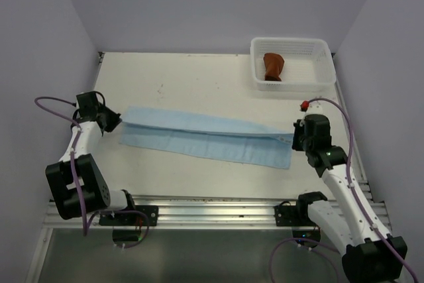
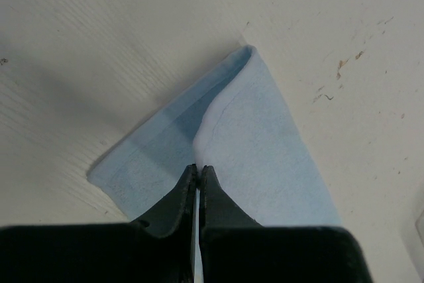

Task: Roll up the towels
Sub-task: Fold the towel

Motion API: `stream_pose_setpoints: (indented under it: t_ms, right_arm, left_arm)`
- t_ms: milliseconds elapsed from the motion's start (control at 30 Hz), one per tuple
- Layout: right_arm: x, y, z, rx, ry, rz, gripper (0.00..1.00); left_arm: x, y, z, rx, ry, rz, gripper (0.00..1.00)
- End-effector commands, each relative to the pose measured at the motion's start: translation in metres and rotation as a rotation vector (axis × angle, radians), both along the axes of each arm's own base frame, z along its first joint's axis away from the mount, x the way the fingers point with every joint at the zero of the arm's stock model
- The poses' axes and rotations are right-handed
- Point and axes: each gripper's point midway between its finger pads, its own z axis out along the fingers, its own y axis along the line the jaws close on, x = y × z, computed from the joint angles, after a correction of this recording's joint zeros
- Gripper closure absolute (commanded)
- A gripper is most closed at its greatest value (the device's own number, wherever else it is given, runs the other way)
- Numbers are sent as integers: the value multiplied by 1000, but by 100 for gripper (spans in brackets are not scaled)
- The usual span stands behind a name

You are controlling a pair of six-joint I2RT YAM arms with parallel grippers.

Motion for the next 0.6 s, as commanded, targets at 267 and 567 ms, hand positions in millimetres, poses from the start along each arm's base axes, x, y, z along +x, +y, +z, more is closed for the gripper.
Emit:
stream_pose_setpoints:
  t_ms: [267, 567]
  right_arm:
    - [-4, 13, -15, 64, -27, 42, 100]
    - [-9, 13, -16, 86, -43, 29, 95]
  left_arm:
    - [-16, 12, 3, 55, 0, 12, 100]
    - [-26, 10, -6, 54, 19, 4, 100]
